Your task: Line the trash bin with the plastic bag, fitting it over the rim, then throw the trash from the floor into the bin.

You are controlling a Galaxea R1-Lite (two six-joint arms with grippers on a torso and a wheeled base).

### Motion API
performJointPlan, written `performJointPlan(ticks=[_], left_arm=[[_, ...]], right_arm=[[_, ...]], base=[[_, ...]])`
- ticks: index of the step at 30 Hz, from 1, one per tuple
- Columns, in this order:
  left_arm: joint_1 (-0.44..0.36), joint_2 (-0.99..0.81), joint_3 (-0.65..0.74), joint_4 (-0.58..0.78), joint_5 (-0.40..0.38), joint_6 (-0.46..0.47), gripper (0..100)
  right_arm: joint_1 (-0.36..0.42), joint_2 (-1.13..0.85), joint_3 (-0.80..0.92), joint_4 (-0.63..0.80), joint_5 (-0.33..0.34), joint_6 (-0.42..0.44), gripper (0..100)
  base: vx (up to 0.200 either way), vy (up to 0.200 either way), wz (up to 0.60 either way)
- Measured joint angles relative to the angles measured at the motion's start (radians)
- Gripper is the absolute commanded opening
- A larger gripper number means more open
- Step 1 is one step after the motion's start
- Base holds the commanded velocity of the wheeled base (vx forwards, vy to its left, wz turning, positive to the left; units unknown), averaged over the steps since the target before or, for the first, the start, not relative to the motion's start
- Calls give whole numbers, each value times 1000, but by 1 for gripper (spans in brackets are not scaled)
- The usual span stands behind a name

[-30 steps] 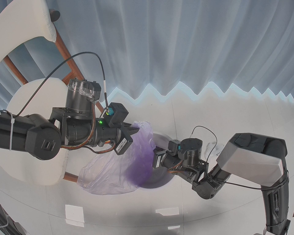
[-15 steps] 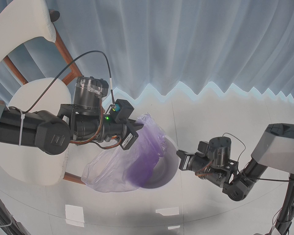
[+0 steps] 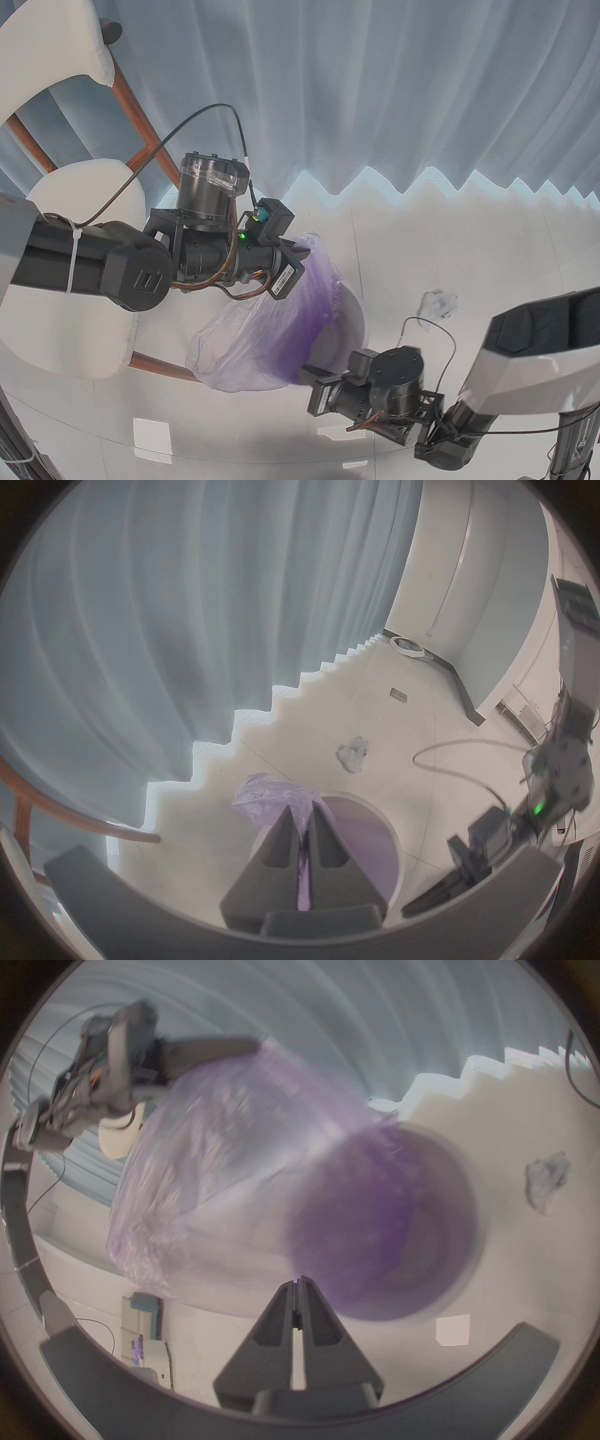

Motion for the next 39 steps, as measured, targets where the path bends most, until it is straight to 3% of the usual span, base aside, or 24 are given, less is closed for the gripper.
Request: performJointPlan(ticks=[7, 16, 22, 32, 39], left_arm=[[-3, 3, 0, -1, 7, -13, 0], [-6, 4, 6, -4, 10, -26, 0], [-9, 4, 10, -4, 10, -26, 0], [-13, 11, 10, -6, 9, -26, 0], [-15, 13, 6, -11, 10, -26, 0]], right_arm=[[86, 125, -164, -18, -13, 3, 0], [117, 215, -293, -18, -17, 3, 0], [54, 232, -349, -20, -59, 3, 0], [-96, 198, -363, -19, -71, 3, 0], [-82, 155, -247, -19, -68, 4, 0]], base=[[0, 0, 0], [0, 0, 0], [0, 0, 0], [0, 0, 0], [0, 0, 0]])
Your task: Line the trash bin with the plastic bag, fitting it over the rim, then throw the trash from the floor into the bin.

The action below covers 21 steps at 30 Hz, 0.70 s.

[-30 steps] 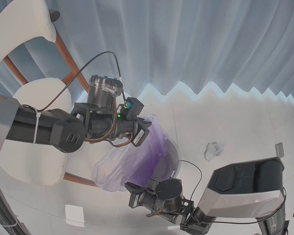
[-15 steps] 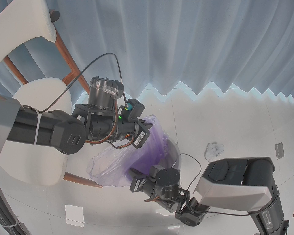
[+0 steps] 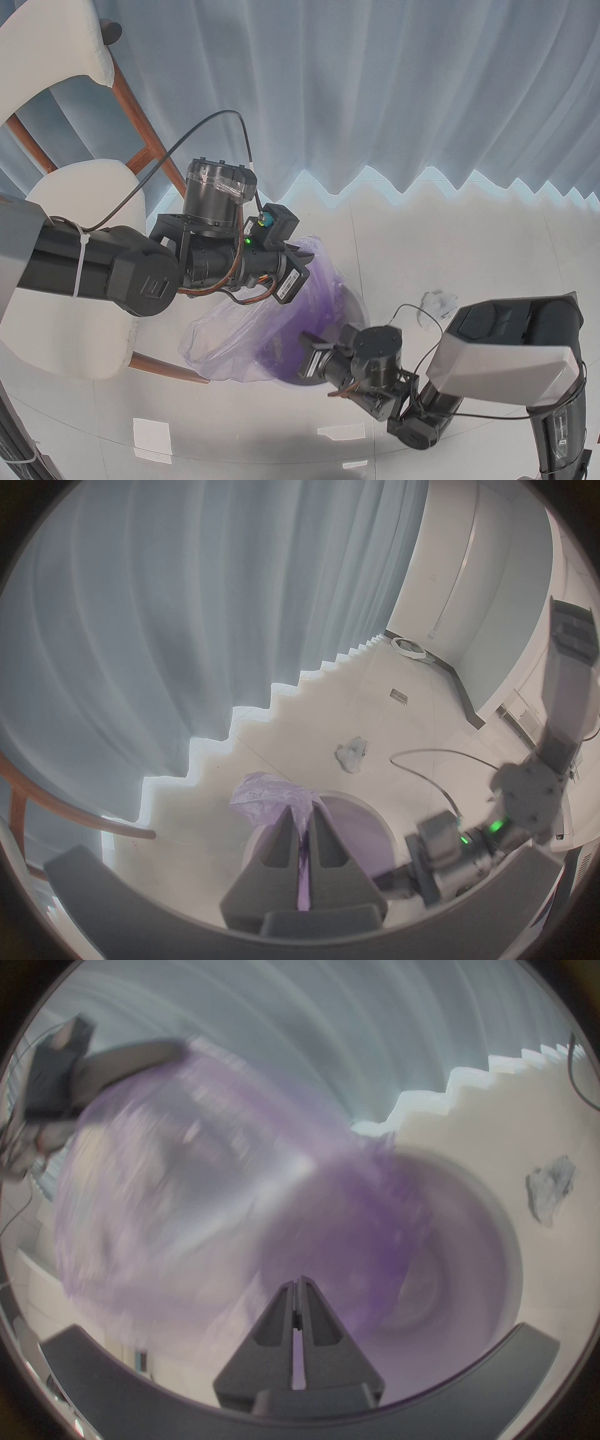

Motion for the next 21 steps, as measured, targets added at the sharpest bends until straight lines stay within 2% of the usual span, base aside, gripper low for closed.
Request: performJointPlan(ticks=[5, 10, 16, 21], left_arm=[[-2, 0, -1, -10, 5, -1, 0], [-16, -2, -1, -14, 15, -18, 0], [-33, -5, -1, -15, 33, -31, 0], [-46, -8, 1, -15, 38, -36, 0]], right_arm=[[127, -1, 114, -51, 7, 1, 0], [239, 48, 126, -130, 10, -5, 0], [285, 104, 14, -91, 10, -6, 0], [282, 146, -100, -58, 10, -6, 0]], base=[[0, 0, 0], [0, 0, 0], [0, 0, 0], [0, 0, 0]])
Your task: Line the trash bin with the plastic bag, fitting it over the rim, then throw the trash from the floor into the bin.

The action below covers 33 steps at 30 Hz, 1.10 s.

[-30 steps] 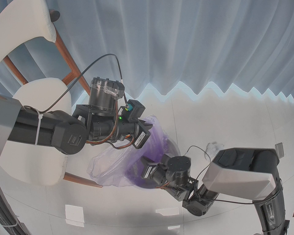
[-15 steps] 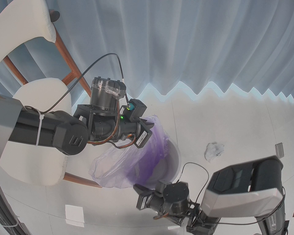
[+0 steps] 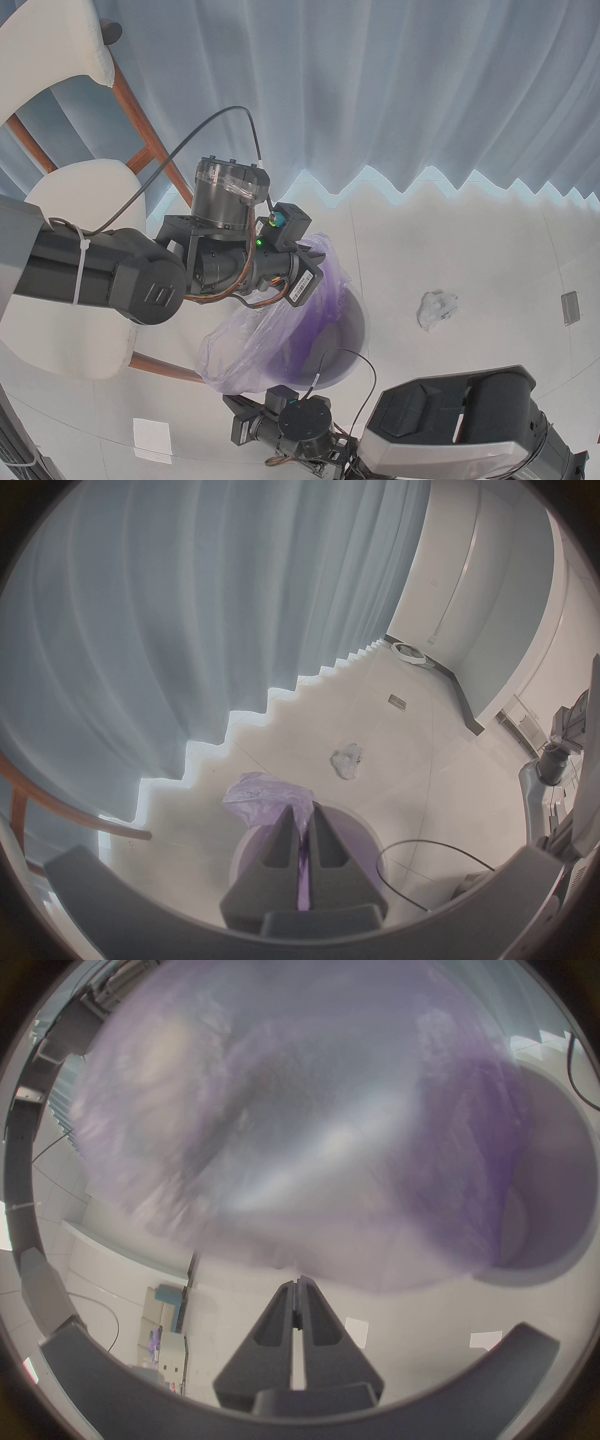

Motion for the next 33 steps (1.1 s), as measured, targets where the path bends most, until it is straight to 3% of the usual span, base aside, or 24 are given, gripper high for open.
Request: performJointPlan(ticks=[13, 18, 24, 33], left_arm=[[-5, -4, 57, -20, 0, -1, 0], [-5, -11, 90, -24, -4, 0, 0], [-3, -18, 124, -26, -5, 7, 0], [16, -25, 170, -26, -6, 7, 0]], right_arm=[[-196, -16, -34, 8, -25, -10, 0], [-227, -24, -29, 10, -24, -9, 0], [-175, -45, 34, 10, -24, -6, 0], [-48, -146, 336, -58, -20, 49, 0]], base=[[0, 0, 0], [0, 0, 0], [0, 0, 0], [0, 0, 0]])
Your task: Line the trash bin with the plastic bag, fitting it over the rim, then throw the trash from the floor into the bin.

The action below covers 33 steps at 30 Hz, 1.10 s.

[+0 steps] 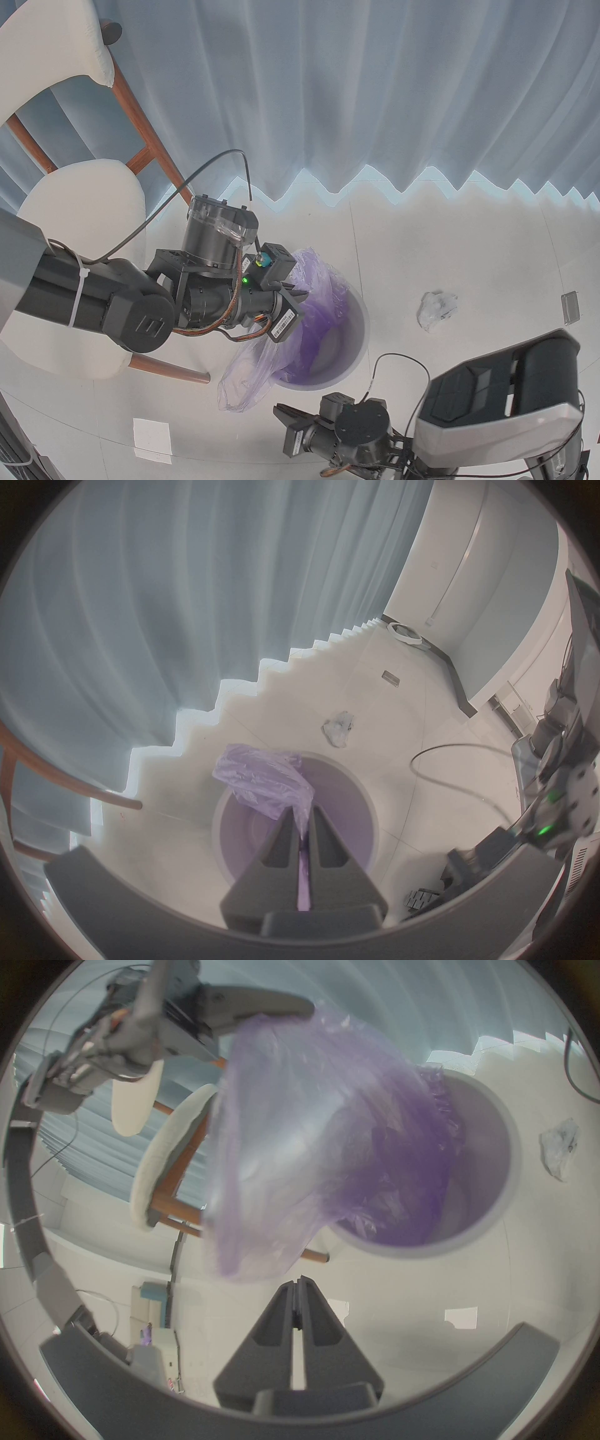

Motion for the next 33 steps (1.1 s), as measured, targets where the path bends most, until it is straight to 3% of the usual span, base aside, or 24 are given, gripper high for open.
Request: performJointPlan(ticks=[7, 10, 14, 18, 22, 28, 33], left_arm=[[28, -15, 71, 0, -2, 12, 0], [31, -31, 124, 0, -3, 35, 0], [25, -54, 196, 0, -12, 81, 0], [-11, -70, 251, 1, -25, 121, 0], [-72, -69, 266, 2, -34, 140, 0], [-146, -31, 202, 6, -40, 157, 0], [-164, -1, 146, 8, -41, 263, 0]], right_arm=[[2, -180, 277, -68, 22, 24, 0], [-59, -270, 362, -77, 65, 29, 0], [-208, -378, 422, -70, 137, 31, 0], [-360, -452, 418, -37, 195, 33, 0], [-447, -497, 354, 36, 221, 35, 0], [-494, -550, 259, 211, 244, 36, 0], [-504, -589, 210, 281, 271, 34, 0]], base=[[0, 0, 0], [0, 0, 0], [0, 0, 0], [0, 0, 0], [0, 0, 0], [0, 0, 0], [0, 0, 0]])
